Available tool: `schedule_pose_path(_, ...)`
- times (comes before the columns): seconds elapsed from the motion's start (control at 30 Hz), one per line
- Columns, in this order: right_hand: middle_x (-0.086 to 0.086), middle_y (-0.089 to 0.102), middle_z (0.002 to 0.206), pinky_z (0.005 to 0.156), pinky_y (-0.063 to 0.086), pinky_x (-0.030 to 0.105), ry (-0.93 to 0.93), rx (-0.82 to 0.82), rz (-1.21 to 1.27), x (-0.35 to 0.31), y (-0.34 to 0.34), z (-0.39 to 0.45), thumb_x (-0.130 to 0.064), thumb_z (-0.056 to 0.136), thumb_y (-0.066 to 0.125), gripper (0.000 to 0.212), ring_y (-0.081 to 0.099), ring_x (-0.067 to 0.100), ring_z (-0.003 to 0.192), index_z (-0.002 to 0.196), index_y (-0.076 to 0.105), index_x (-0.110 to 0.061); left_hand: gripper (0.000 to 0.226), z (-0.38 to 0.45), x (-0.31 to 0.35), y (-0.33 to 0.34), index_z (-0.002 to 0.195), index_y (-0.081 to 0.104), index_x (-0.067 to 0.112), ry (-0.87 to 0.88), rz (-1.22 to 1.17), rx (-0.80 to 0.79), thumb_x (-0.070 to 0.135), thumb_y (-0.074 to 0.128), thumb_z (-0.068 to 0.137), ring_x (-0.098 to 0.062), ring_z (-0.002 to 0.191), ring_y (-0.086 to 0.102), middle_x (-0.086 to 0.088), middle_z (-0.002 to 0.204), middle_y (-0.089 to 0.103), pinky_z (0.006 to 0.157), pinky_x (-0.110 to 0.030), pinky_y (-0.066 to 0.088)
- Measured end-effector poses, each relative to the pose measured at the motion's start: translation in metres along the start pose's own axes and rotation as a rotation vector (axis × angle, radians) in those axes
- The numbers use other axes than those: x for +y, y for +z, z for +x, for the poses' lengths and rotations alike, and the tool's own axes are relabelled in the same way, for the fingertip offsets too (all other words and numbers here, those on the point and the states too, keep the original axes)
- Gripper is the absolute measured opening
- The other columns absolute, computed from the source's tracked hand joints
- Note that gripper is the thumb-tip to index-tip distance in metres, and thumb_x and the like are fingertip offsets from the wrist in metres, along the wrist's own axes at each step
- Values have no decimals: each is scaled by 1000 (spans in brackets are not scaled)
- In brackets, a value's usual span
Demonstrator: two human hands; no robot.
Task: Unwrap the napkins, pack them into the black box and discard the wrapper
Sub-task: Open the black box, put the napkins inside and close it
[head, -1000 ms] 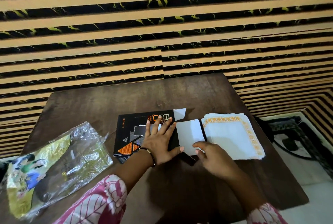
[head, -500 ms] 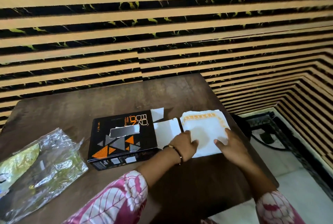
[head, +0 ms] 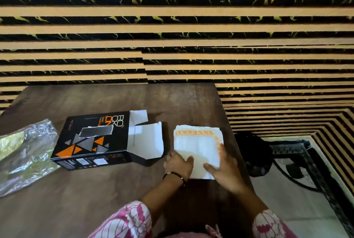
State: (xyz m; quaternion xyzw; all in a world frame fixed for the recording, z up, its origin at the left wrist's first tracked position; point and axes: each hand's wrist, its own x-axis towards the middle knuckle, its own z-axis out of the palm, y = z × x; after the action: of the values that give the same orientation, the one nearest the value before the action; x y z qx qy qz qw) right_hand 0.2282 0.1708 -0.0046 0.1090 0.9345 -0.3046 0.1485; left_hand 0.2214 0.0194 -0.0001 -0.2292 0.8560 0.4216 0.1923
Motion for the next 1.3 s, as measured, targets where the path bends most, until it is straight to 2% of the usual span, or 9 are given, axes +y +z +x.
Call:
schedule_pose_path(0.3, 2, 27, 151, 108, 29, 39, -113, -49, 37, 28, -18, 10, -42, 81, 60, 87, 24, 27, 136, 147, 6, -27, 46, 8, 20, 4, 113, 59, 5, -193, -740, -197, 21, 75, 73, -29, 90, 67, -13, 107, 69, 67, -34, 55)
schedule_pose_path(0.53, 0, 32, 148, 108, 28, 40, -115, -54, 183, 38, -20, 17, -37, 78, 66, 83, 26, 24, 135, 145, 17, -29, 46, 4, 32, -3, 115, 60, 12, -195, -789, -374, 13, 73, 72, -35, 100, 65, -15, 112, 68, 90, -54, 51)
schedule_pose_path(0.77, 6, 46, 121, 88, 42, 34, -170, 463, 500, 23, -14, -19, -19, 84, 63, 36, 43, 28, 118, 118, 51, -19, 37, 3, 45, -18, 113, 59, 16, -25, -956, -298, -1, 62, 80, -33, 97, 64, -13, 110, 67, 79, -49, 54)
schedule_pose_path(0.83, 4, 50, 112, 80, 49, 37, -153, 498, 711, 15, -14, -29, -32, 82, 64, 24, 54, 25, 101, 103, 53, -26, 37, -1, 47, -27, 112, 59, 18, 40, -1053, -279, -1, 61, 81, -32, 96, 65, -10, 108, 68, 76, -47, 55)
schedule_pose_path(0.9, 8, 56, 114, 78, 48, 42, 19, 348, 937, 5, -11, -30, -55, 77, 60, 36, 55, 20, 93, 99, 53, -27, 41, -5, 47, -35, 117, 56, 20, 110, -1135, -278, 0, 61, 81, -33, 102, 65, -9, 113, 67, 79, -51, 55)
schedule_pose_path(1.0, 14, 46, 135, 89, 42, 46, 429, -129, 1258, -15, -7, -28, -62, 74, 50, 71, 45, 28, 119, 128, 46, -16, 51, -9, 40, -45, 124, 52, 19, 195, -1252, -311, 2, 65, 78, -35, 109, 62, -12, 120, 65, 86, -57, 52)
schedule_pose_path(1.1, 16, 44, 141, 101, 35, 54, 419, -483, 1552, -31, -3, -28, -73, 64, 44, 93, 37, 33, 133, 136, 41, -15, 58, -17, 30, -51, 127, 49, 17, 260, -1325, -363, 5, 66, 73, -36, 112, 61, -14, 125, 62, 83, -53, 54)
schedule_pose_path(1.2, 13, 62, 126, 94, 46, 52, 162, -424, 1612, -45, -2, -21, -60, 73, 57, 67, 57, 34, 116, 127, 53, -21, 57, -28, 20, -55, 126, 50, 13, 279, -1322, -374, 2, 66, 73, -34, 108, 63, -17, 125, 61, 78, -47, 57)
schedule_pose_path(1.3, 16, 62, 125, 97, 46, 53, 113, -358, 1552, -55, -6, -12, -32, 57, 85, 78, 59, 35, 114, 126, 54, -15, 44, -36, 11, -68, 120, 55, 15, 243, -1230, -408, 12, 66, 77, -29, 98, 68, -13, 118, 65, 76, -46, 58)
